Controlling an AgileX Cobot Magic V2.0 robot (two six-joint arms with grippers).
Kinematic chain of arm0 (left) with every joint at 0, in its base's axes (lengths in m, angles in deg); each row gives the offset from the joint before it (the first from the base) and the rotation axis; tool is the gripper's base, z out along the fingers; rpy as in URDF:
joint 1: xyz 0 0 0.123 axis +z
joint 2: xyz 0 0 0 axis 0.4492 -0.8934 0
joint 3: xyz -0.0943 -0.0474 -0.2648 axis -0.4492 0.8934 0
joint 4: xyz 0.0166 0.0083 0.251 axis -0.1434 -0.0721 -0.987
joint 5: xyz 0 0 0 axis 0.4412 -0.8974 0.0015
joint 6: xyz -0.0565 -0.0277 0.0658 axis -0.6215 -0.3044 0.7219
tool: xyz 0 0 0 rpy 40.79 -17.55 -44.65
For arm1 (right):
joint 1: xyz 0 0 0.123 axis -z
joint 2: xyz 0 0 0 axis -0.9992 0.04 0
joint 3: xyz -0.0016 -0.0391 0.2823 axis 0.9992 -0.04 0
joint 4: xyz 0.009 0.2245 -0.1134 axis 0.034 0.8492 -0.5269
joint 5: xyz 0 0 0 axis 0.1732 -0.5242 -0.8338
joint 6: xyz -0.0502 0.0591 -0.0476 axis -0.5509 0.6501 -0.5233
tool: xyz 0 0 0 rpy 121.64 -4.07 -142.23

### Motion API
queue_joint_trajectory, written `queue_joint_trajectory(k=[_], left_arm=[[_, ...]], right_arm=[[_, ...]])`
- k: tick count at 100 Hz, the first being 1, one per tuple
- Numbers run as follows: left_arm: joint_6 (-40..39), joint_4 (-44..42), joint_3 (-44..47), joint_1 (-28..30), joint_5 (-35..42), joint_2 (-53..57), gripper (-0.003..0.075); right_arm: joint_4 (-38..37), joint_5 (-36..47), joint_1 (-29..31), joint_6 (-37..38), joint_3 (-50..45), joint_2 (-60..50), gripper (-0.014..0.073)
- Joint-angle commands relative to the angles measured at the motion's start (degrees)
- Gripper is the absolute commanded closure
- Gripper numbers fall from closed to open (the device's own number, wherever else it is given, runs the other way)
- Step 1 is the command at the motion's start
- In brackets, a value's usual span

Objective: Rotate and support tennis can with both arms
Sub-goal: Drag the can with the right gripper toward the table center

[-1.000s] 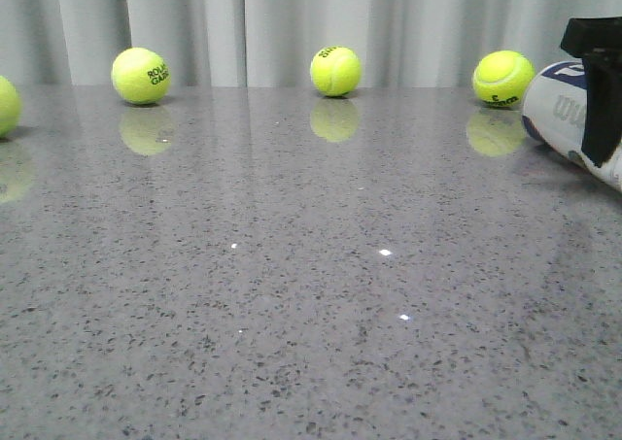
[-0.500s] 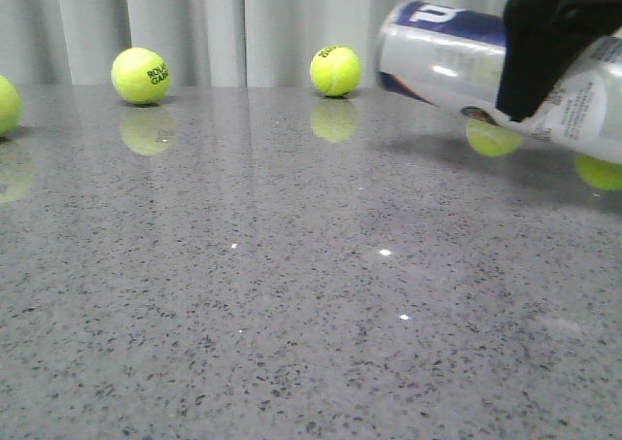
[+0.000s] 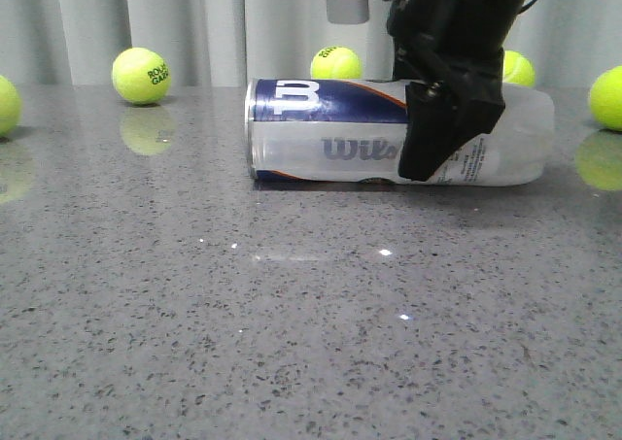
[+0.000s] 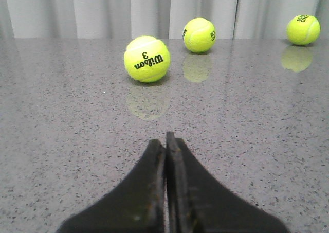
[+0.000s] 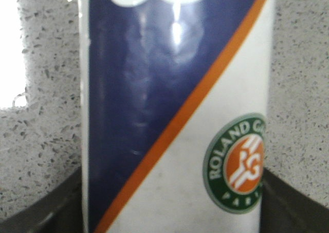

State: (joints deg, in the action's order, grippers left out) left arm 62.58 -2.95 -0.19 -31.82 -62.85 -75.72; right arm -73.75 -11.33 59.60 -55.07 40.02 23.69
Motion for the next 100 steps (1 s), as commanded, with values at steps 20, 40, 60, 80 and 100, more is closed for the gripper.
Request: queue_joint_trajectory(k=[20,40,60,80,100], left_arm=[[-0.32,0.03,2.56,-0.27,4.54,1.95,0.0739],[-0.32,0.03,2.56,-0.27,4.54,1.95,0.0739],[-0.32,0.03,2.56,-0.27,4.54,1.95,0.0739],[-0.32,0.03,2.56,-0.27,4.54,1.95,0.0739],[-0.32,0.03,2.56,-0.27,4.54,1.95,0.0739]], right_arm=[[0.27,-0.37,-0.06,-0.78,1.48,-1.89,-0.0024],[-0.71,-0.52,-0.03,-0.78,1.54,-2.61,-0.0047],[-0.71,-1.27,-0.03,-0.78,2.15,-4.18,-0.0047],[-0.71,-6.41,-0.03,-0.78,4.73,-7.11,-0.0047],[-0.71,-12.15,-0.03,-0.65,5.23,-11.97,0.0053]])
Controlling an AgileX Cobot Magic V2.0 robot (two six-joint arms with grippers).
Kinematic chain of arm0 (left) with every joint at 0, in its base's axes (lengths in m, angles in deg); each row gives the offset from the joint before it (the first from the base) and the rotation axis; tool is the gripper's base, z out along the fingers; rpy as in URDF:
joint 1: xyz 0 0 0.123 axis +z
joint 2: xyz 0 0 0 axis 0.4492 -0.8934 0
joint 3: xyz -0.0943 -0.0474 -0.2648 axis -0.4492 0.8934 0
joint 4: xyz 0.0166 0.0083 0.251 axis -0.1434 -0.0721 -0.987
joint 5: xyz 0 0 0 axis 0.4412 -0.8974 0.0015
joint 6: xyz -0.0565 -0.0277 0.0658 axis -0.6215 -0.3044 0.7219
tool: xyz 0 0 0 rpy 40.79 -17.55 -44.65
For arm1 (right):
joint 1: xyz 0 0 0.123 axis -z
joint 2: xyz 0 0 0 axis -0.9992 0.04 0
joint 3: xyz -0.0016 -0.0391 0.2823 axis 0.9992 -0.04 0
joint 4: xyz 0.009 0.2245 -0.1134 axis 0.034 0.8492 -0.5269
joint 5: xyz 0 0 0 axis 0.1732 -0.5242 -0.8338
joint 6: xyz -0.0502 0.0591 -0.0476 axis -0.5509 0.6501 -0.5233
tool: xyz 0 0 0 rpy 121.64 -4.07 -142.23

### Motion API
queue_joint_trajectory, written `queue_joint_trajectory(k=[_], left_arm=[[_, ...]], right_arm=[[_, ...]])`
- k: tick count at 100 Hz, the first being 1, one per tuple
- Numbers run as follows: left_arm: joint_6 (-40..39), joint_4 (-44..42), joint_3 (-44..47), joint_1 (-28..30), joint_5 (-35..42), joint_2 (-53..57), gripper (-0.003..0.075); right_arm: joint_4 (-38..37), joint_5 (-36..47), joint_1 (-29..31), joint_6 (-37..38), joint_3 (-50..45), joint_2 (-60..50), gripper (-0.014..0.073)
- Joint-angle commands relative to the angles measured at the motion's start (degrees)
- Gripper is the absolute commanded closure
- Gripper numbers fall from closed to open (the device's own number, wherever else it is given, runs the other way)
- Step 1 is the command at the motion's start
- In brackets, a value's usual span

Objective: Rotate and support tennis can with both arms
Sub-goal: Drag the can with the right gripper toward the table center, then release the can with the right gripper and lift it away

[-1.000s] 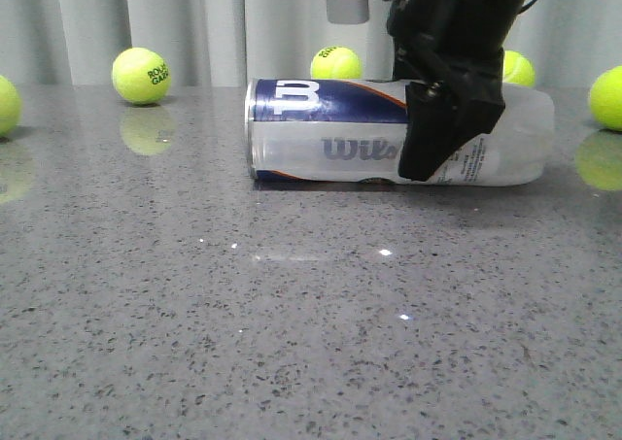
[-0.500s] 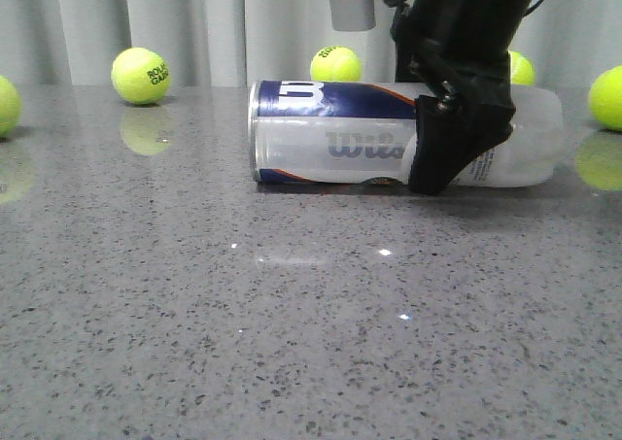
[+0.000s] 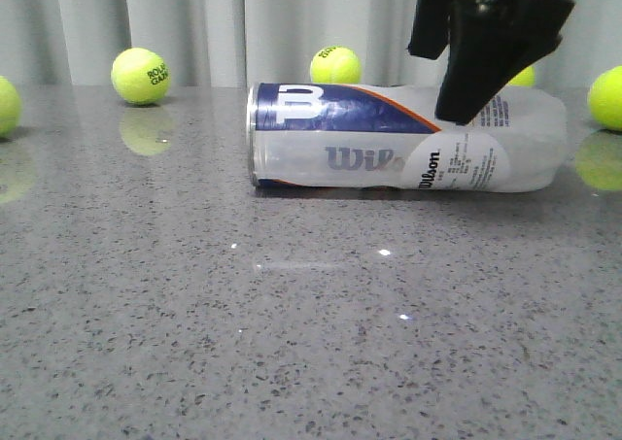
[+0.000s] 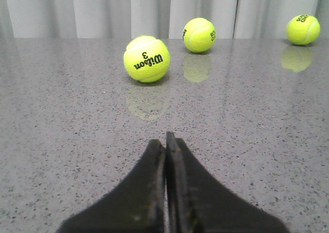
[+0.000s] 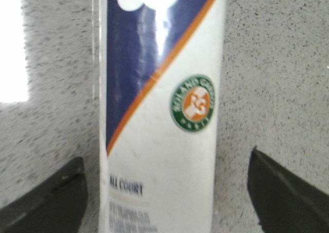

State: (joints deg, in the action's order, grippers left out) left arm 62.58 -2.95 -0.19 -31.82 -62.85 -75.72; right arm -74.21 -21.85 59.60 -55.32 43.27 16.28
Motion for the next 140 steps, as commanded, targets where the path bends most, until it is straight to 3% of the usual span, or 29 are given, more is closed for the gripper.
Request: queue_joint_trajectory(k=[1,6,20,29,46,55,67,83,108,140], left_arm=[[-0.32,0.03,2.56,-0.27,4.54,1.95,0.0739],[-0.32,0.03,2.56,-0.27,4.54,1.95,0.0739],[-0.32,0.03,2.56,-0.27,4.54,1.95,0.0739],[-0.32,0.03,2.56,-0.27,4.54,1.95,0.0739],[-0.32,0.03,2.56,-0.27,4.54,1.95,0.0739],[-0.32,0.03,2.56,-0.27,4.54,1.95,0.0739],[-0.32,0.03,2.56,-0.27,4.54,1.95,0.0739],[-0.32,0.03,2.56,-0.27,4.54,1.95,0.0739],[-0.08,-0.10,2.56,-0.27,4.92,1.95,0.0739],[-0.08,-0.10,2.45,-0.27,9.82,1.95,0.0739]], right_arm=[[-0.25,-1.85,-0.03,-0.41,1.98,-4.71,0.0067],[-0.25,-3.24,-0.03,0.69,1.98,-5.76,0.0195],[-0.25,-6.17,-0.03,7.78,1.98,-8.36,0.0670],[-0.02,-6.22,-0.03,14.92,1.98,-9.56,0.0654],[0.32,-3.95,0.25,38.30,1.58,-12.50,0.0654],[0.38,0.16,0.25,50.34,-1.17,-15.53,0.0654],[0.38,8.70,0.25,58.96,-8.22,-21.41,0.0654],[0.38,21.54,0.29,63.74,-20.09,-30.64,0.0654],[0.38,34.77,0.29,64.03,-36.44,-46.06,0.0654],[0.38,42.09,0.29,63.91,-51.46,-67.92,0.0654]])
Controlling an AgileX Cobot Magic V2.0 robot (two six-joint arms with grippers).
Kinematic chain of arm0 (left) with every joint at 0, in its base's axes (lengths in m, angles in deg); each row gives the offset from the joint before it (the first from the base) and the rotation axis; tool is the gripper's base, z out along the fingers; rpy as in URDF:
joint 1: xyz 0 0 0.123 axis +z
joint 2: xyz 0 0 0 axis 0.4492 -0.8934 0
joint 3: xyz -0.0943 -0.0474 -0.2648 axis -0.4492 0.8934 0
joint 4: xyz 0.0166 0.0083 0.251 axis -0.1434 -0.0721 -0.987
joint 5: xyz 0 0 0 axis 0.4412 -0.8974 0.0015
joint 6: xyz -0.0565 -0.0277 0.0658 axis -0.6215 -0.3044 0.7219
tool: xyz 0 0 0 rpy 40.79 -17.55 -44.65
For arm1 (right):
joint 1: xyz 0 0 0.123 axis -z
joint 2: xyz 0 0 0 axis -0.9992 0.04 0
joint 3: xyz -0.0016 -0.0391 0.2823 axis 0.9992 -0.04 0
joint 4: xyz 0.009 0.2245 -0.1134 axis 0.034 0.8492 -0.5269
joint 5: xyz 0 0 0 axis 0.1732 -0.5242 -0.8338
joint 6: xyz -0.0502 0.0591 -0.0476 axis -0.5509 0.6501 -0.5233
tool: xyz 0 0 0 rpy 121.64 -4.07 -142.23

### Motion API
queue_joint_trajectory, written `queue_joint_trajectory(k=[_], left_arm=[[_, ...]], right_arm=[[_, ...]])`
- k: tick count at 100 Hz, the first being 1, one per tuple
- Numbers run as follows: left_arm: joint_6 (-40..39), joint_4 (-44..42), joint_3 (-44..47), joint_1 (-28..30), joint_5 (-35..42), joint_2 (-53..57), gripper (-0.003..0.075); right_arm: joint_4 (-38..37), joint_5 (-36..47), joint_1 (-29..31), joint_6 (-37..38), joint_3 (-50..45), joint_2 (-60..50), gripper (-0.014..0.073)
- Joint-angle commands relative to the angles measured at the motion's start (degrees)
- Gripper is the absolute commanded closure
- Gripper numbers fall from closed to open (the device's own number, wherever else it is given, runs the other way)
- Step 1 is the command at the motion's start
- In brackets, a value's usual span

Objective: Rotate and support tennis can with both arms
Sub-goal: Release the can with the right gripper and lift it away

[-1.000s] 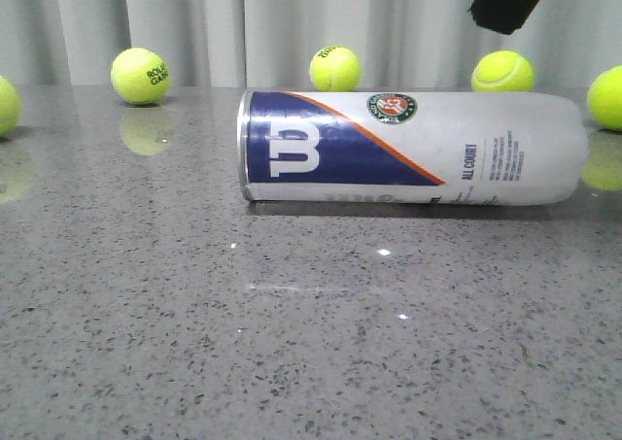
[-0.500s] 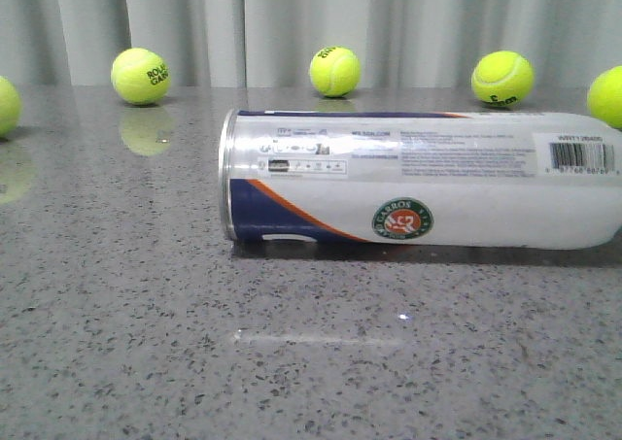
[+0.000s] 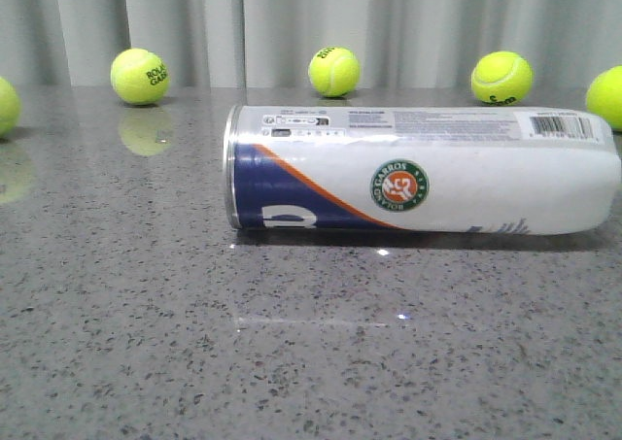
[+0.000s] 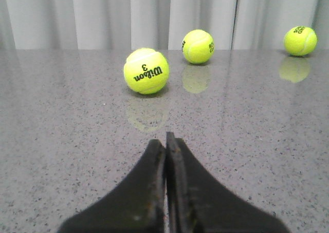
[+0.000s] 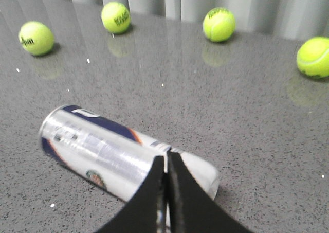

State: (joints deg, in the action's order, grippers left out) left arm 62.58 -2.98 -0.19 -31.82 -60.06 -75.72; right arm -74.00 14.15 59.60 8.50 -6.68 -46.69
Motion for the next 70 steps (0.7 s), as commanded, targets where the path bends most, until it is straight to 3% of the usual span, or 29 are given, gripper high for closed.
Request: queue_joint_trajectory(k=[1,18,36,70], left_arm=[[-0.08,-0.06,2.45,-0.27,7.66,1.95,0.0739],[-0.08,-0.06,0.61,-0.27,9.05,1.95,0.0739],[-0.08,1.15,-7.40,-0.27,2.38,0.73,0.0739],[-0.08,1.00,-28.55,-0.27,-28.90,-16.67,0.0739]], right_arm=[[0.17,6.15,0.29,0.10,-1.79,-5.40,0.0654],[0.17,5.09,0.29,0.10,-6.20,-15.31,0.0654],[0.17,4.29,0.29,0.10,-7.82,-19.88,0.0654],[0.17,4.25,0.29,0.10,-7.82,-19.82,0.0654]])
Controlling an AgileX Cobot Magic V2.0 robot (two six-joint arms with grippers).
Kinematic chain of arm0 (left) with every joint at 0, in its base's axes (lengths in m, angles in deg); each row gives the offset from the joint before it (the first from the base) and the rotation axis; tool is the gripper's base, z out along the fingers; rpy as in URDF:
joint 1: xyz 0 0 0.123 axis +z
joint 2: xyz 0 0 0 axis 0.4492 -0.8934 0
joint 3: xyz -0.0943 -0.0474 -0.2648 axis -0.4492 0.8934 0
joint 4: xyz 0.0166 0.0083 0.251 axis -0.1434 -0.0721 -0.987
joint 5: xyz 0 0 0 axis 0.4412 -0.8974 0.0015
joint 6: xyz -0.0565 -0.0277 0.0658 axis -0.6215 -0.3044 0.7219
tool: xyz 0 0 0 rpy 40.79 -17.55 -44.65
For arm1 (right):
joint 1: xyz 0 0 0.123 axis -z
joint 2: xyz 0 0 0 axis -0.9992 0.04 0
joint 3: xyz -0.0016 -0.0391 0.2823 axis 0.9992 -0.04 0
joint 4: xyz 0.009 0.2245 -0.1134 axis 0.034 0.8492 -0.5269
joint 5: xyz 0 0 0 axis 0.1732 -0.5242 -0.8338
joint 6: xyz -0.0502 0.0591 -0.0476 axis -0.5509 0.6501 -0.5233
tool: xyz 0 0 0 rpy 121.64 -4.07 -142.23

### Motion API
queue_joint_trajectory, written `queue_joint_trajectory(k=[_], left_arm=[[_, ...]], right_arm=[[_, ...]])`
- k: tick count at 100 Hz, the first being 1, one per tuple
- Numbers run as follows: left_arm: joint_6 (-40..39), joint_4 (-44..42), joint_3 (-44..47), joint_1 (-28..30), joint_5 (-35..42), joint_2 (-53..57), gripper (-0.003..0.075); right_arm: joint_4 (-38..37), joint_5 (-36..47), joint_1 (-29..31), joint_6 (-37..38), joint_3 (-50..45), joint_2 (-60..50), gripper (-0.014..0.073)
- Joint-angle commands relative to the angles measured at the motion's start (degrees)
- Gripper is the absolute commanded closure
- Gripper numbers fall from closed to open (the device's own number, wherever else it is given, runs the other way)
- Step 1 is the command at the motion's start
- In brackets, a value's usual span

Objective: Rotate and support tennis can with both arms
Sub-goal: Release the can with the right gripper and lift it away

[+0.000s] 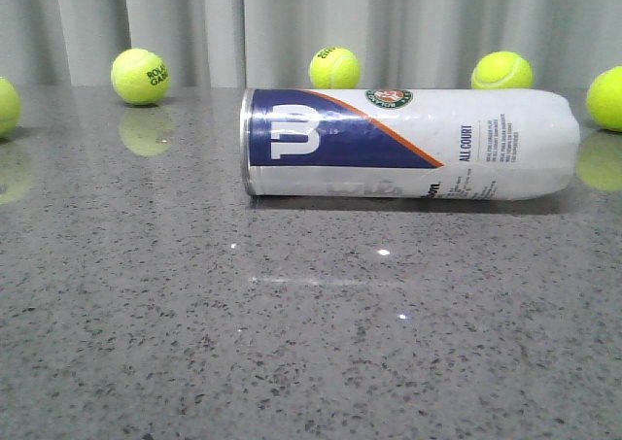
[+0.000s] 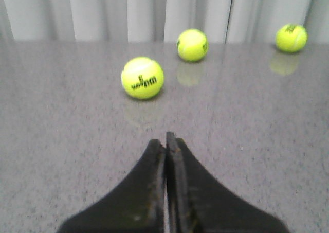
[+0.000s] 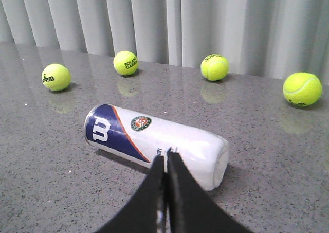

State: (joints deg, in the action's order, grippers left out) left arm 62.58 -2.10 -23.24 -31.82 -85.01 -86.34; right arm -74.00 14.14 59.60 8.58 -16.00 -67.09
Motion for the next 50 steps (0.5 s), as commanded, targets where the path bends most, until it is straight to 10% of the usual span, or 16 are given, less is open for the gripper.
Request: queue_joint_trajectory(k=[1,25,50], left_arm=[[-0.08,0.11,-6.19,-0.27,-4.46,-7.00,0.0739],[-0.08,0.90,-14.85,-0.27,-14.37,-20.74,0.0691],[0.00,5.24,-18.94,-0.38,-14.63,-30.52,0.0190]], right_arm=[[0.17,4.26,0.29,0.01,1.51,0.57,0.0654],[0.17,4.26,0.29,0.01,1.51,0.57,0.0654],[0.17,4.26,0.29,0.01,1.51,0.57,0.0654]])
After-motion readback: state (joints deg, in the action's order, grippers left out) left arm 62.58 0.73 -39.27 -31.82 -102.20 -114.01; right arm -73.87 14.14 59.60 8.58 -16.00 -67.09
